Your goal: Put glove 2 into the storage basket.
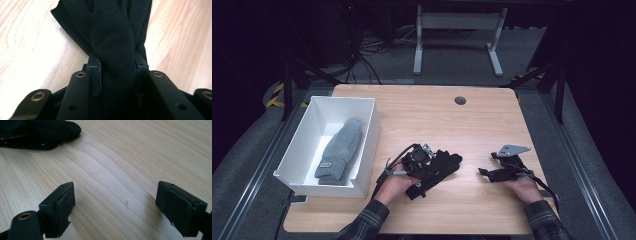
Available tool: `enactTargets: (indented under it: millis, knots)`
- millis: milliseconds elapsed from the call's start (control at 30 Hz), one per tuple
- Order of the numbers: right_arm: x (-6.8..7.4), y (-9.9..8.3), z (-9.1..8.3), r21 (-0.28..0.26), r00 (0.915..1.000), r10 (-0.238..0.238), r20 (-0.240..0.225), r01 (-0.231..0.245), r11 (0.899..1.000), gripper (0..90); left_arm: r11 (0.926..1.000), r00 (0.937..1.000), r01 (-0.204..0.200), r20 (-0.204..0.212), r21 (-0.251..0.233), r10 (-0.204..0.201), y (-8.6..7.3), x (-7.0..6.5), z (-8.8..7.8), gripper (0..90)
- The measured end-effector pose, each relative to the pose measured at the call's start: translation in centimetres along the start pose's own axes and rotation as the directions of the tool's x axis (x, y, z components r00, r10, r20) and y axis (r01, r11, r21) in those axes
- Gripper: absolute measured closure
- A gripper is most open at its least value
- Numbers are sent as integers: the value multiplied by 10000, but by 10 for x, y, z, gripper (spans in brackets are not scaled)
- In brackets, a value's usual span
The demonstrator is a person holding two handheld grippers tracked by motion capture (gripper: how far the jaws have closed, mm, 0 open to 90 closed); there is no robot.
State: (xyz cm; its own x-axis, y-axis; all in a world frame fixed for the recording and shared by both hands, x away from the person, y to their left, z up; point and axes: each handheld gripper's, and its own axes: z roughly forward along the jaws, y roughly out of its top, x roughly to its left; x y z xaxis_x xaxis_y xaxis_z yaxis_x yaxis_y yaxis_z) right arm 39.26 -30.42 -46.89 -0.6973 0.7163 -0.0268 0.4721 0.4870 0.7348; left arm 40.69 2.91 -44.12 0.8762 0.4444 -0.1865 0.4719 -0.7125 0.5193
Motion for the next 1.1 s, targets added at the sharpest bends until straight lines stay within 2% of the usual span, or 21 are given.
enactTargets:
  millis: [233, 433, 667, 1000, 1100]
  knots:
    - [0, 0, 0, -2, 10000, 2, 2, -2, 10000, 165, 9964, 9984, 571, 60, -633, -569, 6, -5, -28, 687]
    - [0, 0, 0, 8, 10000, 1, 21, -1, 10000, 165, 9923, 9971, 745, -99, -991, -759, 13, -10, -56, 683]
    - [0, 0, 0, 10, 10000, 0, 21, 0, 10000, 165, 9903, 9964, 718, -353, -1192, -765, 22, -12, -86, 681]
    - [0, 0, 0, 0, 10000, 9, 10, -9, 10000, 165, 9884, 9963, 640, -488, -1379, -713, 35, -11, -127, 680]
    - [0, 0, 0, 9, 10000, 2, 22, -2, 10000, 165, 9883, 9955, 584, -656, -1411, -682, 37, -10, -140, 680]
